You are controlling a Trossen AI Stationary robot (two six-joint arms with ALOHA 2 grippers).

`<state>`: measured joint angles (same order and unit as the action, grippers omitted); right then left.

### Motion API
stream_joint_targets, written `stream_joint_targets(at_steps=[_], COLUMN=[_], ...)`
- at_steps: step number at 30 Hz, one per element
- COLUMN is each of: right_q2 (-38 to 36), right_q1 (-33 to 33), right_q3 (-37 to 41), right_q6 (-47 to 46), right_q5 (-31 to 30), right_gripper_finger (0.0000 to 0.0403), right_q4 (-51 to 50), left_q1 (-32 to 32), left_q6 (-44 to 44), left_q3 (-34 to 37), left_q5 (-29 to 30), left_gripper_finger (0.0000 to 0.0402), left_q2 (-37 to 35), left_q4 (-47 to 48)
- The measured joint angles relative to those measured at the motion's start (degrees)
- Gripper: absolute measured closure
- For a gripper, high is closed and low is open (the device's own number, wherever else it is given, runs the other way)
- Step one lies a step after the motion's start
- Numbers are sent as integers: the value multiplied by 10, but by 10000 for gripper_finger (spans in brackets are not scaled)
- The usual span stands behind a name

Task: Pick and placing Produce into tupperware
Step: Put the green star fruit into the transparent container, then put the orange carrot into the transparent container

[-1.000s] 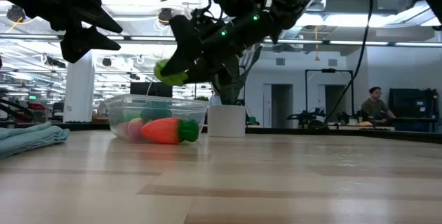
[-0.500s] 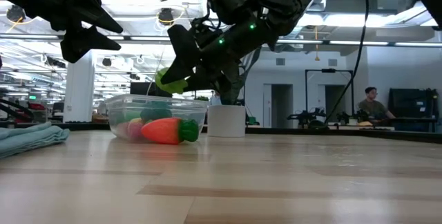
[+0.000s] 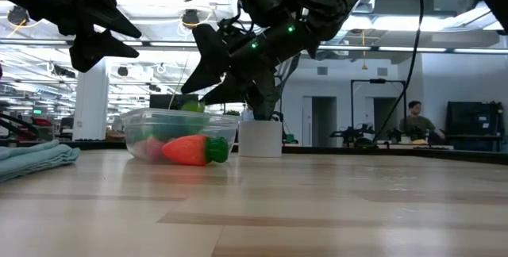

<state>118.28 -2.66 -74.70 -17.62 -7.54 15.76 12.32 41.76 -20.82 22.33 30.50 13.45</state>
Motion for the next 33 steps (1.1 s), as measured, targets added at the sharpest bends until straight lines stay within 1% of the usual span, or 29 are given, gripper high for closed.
stream_joint_targets(at_steps=[9, 12, 14, 18, 24, 30, 33], right_q2=[-3, -17, -32, -68, -113, -112, -103], right_q1=[0, 0, 3, 22, 71, 108, 116], right_q3=[-18, -20, -20, -20, -20, -19, -20], right_q6=[0, 3, 12, 42, 99, 106, 101], right_q5=[4, 27, 43, 51, 51, 47, 42], right_gripper_finger=[153, 153, 152, 152, 152, 152, 152], right_q4=[-12, -25, -54, -125, -225, -314, -311], left_q1=[0, 0, 0, 0, 0, 0, 0], left_q6=[-1, -1, -5, -16, -23, -32, -36], left_q3=[0, 0, 0, 0, 0, 0, 0], left_q5=[0, -8, -23, -51, -37, -30, -30], left_gripper_finger=[223, 223, 223, 223, 223, 223, 223], left_q2=[0, 0, 0, 0, 0, 0, 0], left_q4=[0, -2, -6, -12, -10, -9, -9])
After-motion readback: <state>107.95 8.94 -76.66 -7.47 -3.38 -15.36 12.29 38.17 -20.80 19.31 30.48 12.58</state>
